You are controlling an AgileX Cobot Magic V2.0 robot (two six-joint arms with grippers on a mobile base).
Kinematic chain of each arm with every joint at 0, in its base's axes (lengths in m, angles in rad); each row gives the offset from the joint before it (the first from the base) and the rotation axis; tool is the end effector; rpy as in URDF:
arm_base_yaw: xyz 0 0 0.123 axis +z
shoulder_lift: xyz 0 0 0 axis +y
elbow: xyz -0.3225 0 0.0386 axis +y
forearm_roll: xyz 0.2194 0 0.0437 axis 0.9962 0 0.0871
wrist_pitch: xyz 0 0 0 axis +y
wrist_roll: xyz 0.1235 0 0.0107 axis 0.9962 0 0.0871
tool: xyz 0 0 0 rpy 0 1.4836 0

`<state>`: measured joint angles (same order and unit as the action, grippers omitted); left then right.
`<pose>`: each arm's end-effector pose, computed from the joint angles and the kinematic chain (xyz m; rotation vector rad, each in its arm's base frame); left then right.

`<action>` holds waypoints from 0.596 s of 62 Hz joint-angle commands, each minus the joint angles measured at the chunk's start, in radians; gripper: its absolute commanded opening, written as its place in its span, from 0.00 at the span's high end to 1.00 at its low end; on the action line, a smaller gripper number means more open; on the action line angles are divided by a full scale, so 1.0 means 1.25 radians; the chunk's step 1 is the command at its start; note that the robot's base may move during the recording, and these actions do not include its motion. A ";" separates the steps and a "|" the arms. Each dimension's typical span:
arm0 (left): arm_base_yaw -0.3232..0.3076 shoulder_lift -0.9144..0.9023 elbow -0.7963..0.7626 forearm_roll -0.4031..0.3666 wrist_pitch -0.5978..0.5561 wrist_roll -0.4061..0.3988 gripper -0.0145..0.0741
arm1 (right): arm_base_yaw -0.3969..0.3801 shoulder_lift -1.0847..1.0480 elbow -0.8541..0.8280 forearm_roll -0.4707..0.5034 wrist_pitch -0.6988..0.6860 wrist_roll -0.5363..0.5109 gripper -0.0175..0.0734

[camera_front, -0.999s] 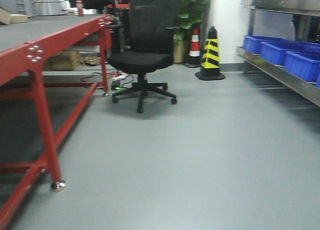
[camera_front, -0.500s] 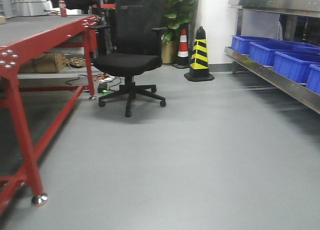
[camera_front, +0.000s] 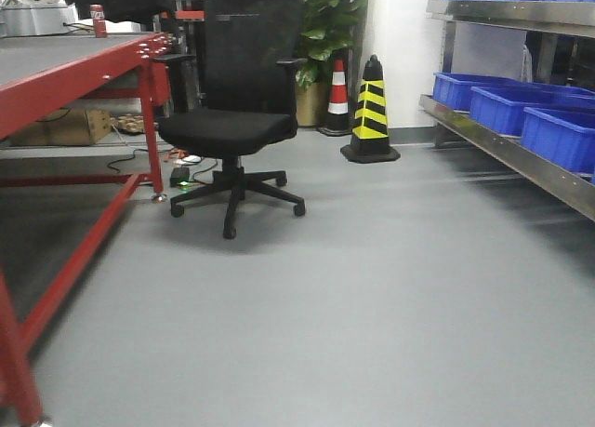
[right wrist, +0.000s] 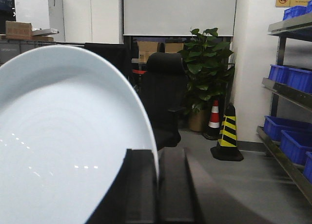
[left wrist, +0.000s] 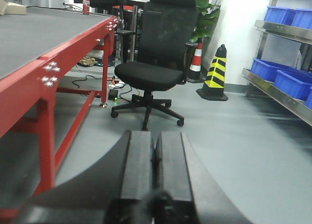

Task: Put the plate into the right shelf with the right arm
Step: 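Drive the base away from the table holding the plate in the right gripper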

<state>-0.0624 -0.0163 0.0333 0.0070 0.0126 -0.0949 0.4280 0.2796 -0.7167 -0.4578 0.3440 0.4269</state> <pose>0.0207 -0.0013 0.2033 -0.0194 1.5143 -0.1204 0.0084 -0.0165 0.4074 -0.1702 1.3536 0.2520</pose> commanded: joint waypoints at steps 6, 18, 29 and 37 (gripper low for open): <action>0.002 -0.009 0.007 0.000 -0.071 -0.005 0.89 | -0.003 0.010 -0.025 -0.018 -0.072 -0.002 0.75; 0.002 -0.009 0.007 0.000 -0.071 -0.005 0.89 | -0.003 0.010 -0.025 -0.018 -0.072 -0.002 0.75; 0.002 -0.009 0.007 0.000 -0.071 -0.005 0.89 | -0.003 0.010 -0.025 -0.018 -0.072 -0.002 0.75; 0.002 -0.009 0.007 0.000 -0.071 -0.005 0.89 | -0.003 0.010 -0.025 -0.018 -0.072 -0.002 0.75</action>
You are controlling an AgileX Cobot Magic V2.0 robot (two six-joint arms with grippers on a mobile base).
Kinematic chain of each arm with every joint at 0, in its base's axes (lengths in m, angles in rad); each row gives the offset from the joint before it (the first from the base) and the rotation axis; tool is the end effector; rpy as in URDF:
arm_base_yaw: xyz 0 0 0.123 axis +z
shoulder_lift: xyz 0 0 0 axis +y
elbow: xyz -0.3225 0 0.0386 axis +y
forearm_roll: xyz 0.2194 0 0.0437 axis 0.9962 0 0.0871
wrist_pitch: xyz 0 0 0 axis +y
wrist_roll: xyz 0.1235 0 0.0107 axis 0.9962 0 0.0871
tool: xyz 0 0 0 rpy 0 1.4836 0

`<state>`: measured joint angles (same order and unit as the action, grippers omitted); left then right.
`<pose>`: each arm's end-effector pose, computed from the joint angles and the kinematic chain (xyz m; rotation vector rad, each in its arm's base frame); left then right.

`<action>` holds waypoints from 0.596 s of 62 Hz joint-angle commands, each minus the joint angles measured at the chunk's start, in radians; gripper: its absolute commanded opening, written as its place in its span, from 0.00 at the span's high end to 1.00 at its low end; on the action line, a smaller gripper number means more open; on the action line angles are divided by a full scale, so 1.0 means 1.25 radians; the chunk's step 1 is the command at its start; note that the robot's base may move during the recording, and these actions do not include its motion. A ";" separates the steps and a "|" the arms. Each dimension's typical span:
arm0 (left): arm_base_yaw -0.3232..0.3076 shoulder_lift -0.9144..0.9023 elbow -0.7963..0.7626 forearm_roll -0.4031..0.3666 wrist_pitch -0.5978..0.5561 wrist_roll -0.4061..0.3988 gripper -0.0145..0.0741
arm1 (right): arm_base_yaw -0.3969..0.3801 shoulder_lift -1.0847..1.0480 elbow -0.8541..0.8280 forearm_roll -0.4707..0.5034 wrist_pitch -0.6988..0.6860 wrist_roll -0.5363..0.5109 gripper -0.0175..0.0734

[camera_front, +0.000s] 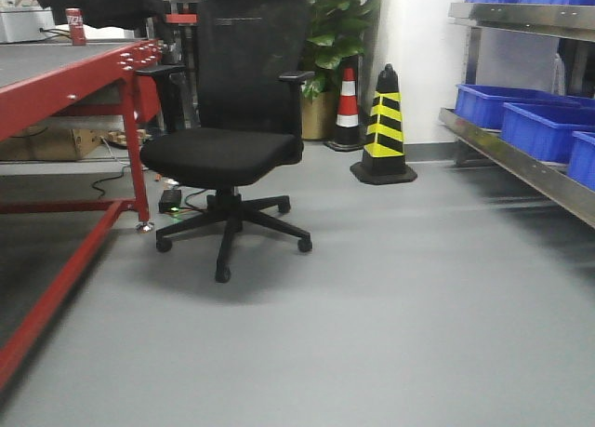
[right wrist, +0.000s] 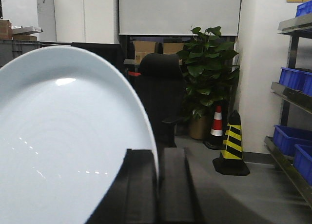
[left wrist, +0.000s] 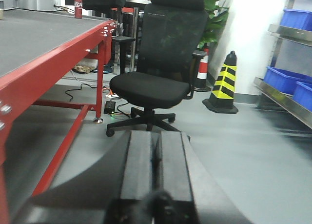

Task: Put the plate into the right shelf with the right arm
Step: 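Drive the base away from the table holding the plate in the right gripper, then drive toward the steel shelf with blue bins, plate held upright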

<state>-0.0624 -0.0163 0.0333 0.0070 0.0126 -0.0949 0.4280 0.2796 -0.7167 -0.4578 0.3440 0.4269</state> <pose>0.0207 -0.0013 0.2033 -0.0194 1.5143 -0.1204 0.0084 -0.0165 0.4074 -0.1702 1.3536 0.2520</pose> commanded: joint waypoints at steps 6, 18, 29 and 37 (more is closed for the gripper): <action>0.002 -0.009 0.007 0.000 -0.071 -0.005 0.89 | -0.003 0.010 -0.025 -0.018 -0.072 -0.002 0.75; 0.002 -0.009 0.007 0.000 -0.071 -0.005 0.89 | -0.003 0.010 -0.025 -0.018 -0.072 -0.002 0.75; 0.002 -0.009 0.007 0.000 -0.071 -0.005 0.89 | -0.003 0.010 -0.025 -0.018 -0.072 -0.002 0.75; 0.002 -0.009 0.007 0.000 -0.071 -0.005 0.89 | -0.003 0.010 -0.025 -0.018 -0.072 -0.002 0.75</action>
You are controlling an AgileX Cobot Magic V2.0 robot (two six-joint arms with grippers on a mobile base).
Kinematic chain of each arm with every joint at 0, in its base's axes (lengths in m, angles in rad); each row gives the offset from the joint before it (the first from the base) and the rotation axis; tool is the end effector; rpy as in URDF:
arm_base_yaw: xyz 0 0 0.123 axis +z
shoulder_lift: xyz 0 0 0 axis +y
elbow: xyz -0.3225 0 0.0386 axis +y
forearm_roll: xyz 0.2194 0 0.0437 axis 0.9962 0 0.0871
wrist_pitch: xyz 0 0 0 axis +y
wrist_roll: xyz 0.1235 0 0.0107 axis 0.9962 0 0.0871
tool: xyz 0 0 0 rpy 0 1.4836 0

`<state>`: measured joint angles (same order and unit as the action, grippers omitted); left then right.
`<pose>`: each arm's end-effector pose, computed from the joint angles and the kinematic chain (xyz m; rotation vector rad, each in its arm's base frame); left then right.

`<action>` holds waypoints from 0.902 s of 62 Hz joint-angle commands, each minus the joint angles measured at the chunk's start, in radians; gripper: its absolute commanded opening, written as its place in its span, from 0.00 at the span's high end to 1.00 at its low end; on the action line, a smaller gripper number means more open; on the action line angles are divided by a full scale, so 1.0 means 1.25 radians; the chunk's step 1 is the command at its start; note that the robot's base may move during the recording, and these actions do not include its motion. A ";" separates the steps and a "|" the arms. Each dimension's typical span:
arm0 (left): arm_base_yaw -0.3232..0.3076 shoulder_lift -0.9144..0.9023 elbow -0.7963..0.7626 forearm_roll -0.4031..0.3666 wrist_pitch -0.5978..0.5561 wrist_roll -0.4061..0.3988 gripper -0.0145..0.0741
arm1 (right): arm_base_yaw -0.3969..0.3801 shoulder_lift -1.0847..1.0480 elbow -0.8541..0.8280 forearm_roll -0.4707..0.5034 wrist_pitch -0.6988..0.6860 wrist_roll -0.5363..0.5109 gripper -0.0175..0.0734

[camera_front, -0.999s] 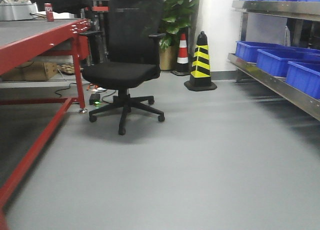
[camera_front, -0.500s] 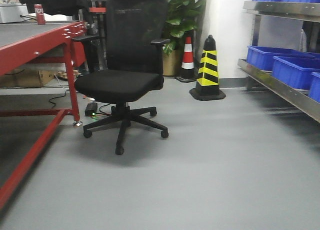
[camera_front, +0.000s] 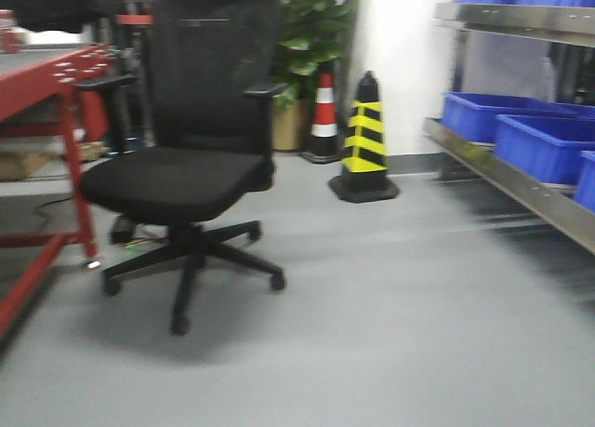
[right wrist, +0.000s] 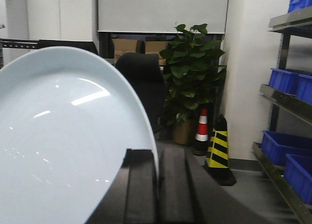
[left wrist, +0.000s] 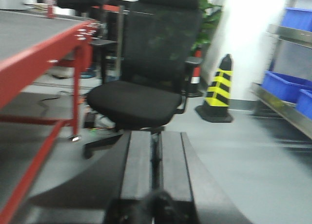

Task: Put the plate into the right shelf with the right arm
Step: 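Drive toward the steel shelf with blue bins, plate held upright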

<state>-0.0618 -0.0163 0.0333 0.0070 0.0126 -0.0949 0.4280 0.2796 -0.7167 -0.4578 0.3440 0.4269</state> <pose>0.0207 -0.0013 0.2033 -0.0198 1.5142 -0.1199 0.0084 -0.0165 0.4074 -0.1702 1.3536 0.2520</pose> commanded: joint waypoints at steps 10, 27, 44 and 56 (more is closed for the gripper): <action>0.001 -0.009 0.007 0.000 -0.071 -0.005 0.89 | -0.003 0.010 -0.025 -0.018 -0.072 -0.002 0.75; 0.001 -0.009 0.007 0.000 -0.071 -0.005 0.89 | -0.003 0.010 -0.025 -0.018 -0.072 -0.002 0.75; 0.001 -0.009 0.007 0.000 -0.071 -0.005 0.89 | -0.003 0.010 -0.025 -0.018 -0.072 -0.002 0.75; 0.001 -0.009 0.007 0.000 -0.071 -0.005 0.89 | -0.003 0.010 -0.025 -0.018 -0.072 -0.002 0.75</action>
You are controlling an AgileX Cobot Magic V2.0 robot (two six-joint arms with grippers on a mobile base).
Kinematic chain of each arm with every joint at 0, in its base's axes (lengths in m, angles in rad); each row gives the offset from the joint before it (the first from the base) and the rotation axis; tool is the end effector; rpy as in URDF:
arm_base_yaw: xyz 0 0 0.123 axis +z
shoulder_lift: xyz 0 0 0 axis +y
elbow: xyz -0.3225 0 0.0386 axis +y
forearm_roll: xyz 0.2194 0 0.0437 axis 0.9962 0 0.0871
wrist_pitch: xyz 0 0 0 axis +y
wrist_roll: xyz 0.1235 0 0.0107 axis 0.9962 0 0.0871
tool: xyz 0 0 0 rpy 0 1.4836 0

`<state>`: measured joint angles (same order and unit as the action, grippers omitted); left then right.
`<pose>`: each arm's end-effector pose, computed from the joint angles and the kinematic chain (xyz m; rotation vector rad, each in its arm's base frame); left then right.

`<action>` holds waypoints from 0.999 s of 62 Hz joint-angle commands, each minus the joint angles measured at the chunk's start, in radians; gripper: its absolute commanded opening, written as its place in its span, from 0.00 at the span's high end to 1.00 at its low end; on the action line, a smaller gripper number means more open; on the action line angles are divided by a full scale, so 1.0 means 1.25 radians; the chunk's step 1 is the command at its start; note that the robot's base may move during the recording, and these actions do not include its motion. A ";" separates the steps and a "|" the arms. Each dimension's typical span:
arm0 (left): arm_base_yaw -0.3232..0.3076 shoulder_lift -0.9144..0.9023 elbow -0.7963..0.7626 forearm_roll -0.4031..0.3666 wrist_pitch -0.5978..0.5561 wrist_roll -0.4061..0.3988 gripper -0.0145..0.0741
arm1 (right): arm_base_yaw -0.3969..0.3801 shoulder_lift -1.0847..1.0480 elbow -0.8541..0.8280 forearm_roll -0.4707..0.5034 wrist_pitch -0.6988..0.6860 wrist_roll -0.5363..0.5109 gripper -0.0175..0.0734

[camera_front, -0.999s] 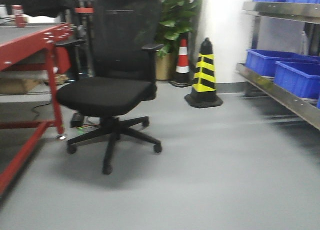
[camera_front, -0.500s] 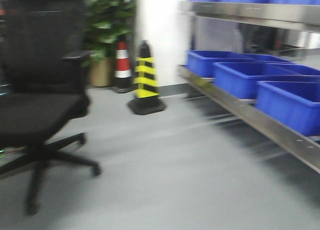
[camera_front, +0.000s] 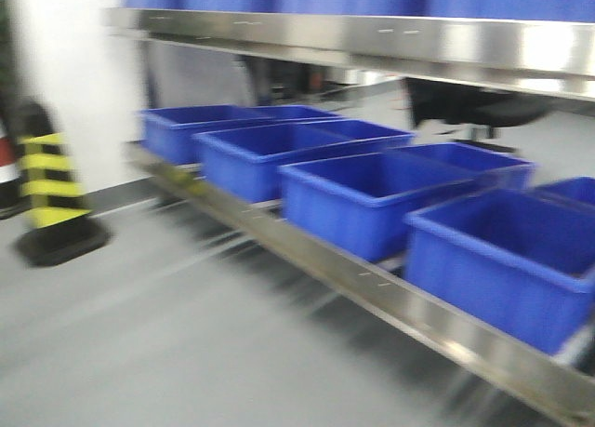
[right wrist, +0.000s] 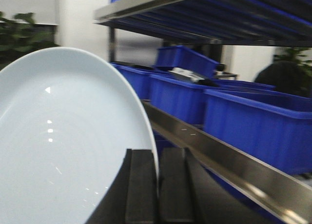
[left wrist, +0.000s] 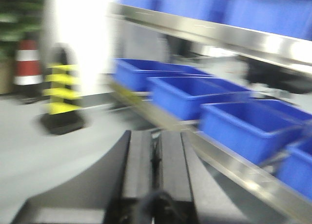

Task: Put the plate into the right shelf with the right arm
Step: 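Drive toward the steel shelf with blue bins, plate held upright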

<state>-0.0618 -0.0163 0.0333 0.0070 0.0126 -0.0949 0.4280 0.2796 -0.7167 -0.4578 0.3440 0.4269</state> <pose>0.0207 -0.0013 0.2033 -0.0198 1.5142 -0.1199 0.0084 -0.0165 0.4074 -0.1702 1.3536 0.2520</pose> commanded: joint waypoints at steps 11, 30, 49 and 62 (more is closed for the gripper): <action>0.001 -0.009 0.007 0.000 -0.071 -0.005 0.89 | -0.003 0.010 -0.025 -0.018 -0.072 -0.002 0.75; 0.001 -0.009 0.007 0.000 -0.071 -0.005 0.89 | -0.003 0.010 -0.025 -0.018 -0.072 -0.002 0.75; 0.001 -0.009 0.007 0.000 -0.071 -0.005 0.89 | -0.003 0.010 -0.025 -0.018 -0.072 -0.002 0.75; 0.001 -0.009 0.007 0.000 -0.071 -0.005 0.89 | -0.003 0.010 -0.025 -0.018 -0.072 -0.002 0.75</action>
<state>-0.0618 -0.0163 0.0333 0.0070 0.0126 -0.0949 0.4280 0.2796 -0.7167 -0.4578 0.3440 0.4269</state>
